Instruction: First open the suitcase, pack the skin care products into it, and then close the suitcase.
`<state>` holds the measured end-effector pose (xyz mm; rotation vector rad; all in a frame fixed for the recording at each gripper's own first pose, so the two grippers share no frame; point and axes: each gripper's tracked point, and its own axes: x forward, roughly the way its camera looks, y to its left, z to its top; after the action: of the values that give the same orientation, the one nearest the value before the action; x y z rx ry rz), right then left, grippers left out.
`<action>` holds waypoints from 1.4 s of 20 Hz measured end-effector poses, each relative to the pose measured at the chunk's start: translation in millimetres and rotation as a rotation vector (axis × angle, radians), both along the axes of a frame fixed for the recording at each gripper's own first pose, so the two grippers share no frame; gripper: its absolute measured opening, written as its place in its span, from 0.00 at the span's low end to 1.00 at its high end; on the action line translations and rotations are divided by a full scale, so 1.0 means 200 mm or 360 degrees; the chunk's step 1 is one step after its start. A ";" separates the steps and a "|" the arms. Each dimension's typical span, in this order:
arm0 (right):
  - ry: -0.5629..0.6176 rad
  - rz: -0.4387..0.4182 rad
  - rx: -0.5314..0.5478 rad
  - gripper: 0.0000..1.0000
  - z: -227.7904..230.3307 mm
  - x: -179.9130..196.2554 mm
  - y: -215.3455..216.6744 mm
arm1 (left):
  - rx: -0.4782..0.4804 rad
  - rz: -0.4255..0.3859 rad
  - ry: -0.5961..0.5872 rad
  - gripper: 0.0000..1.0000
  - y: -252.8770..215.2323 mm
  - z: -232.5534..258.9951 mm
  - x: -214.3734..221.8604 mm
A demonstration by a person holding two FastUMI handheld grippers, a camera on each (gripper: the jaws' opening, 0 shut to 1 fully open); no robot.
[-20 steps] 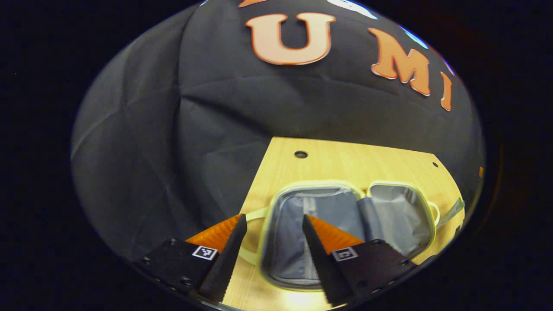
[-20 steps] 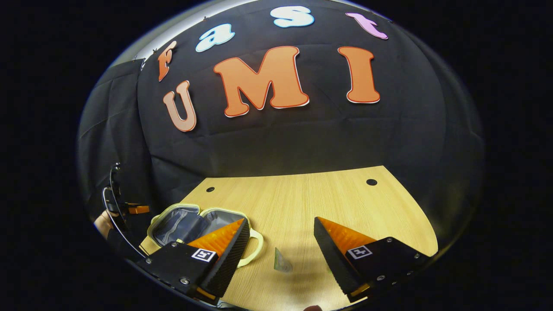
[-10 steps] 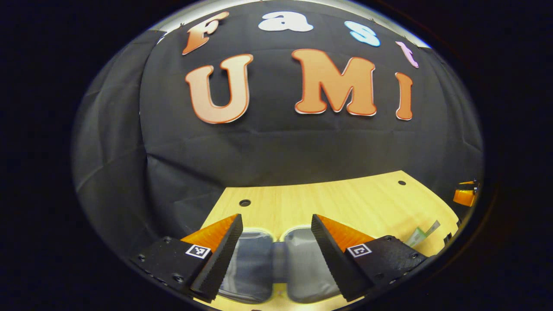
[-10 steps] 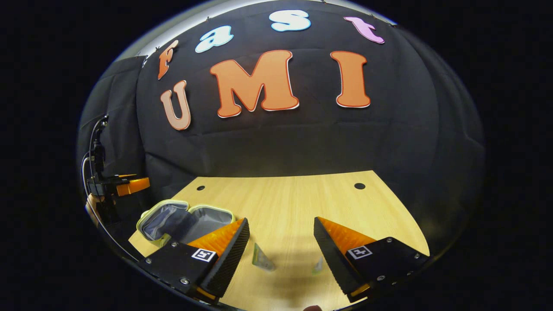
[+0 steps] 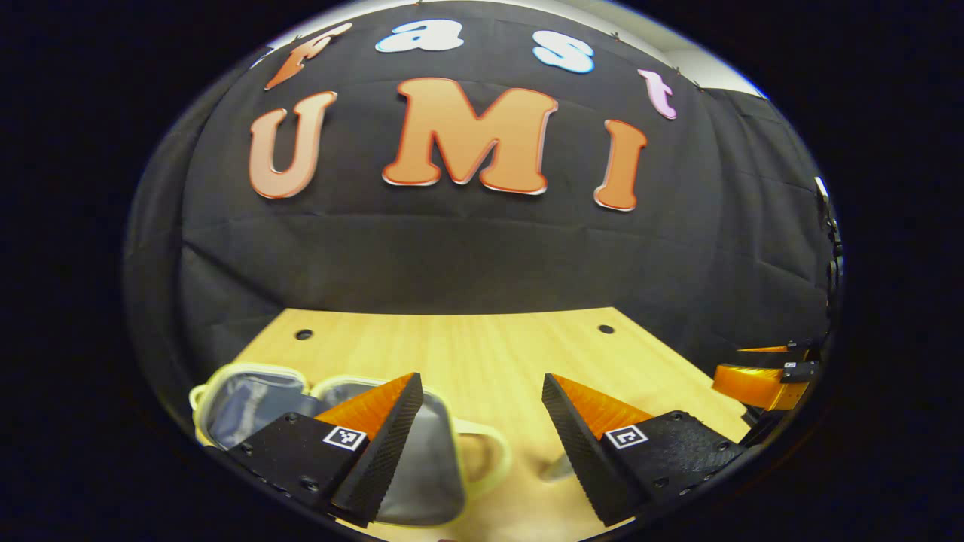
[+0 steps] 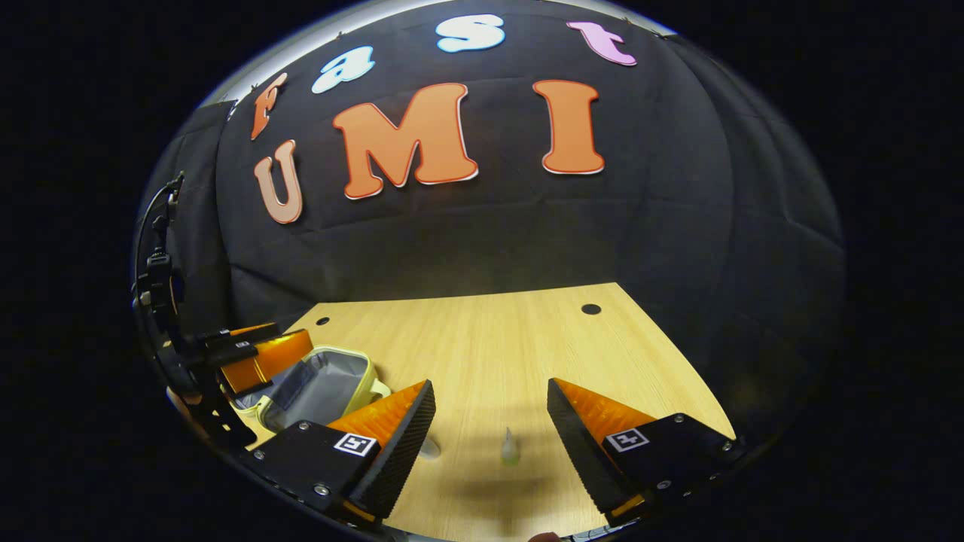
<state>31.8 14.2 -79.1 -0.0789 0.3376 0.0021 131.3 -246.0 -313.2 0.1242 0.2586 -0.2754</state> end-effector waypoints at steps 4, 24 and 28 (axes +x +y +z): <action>0.0042 -0.0105 0.0041 0.95 -0.06 -0.07 -0.12 | 0.0054 -0.0111 0.0053 0.99 -0.27 -0.25 -0.02; 0.0190 -0.0313 -0.0079 0.96 -0.25 -0.20 -0.35 | 0.0273 -0.0129 0.0268 0.23 -0.41 -0.98 0.04; 0.0215 -0.0183 -0.0045 0.96 -0.35 -0.15 -0.23 | 0.0230 -0.0118 0.0278 0.23 -0.35 -0.81 0.02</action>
<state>0.9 -31.4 -148.2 -0.0875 0.4770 -0.1118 134.4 -316.6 -476.1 0.2535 0.4480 -0.3416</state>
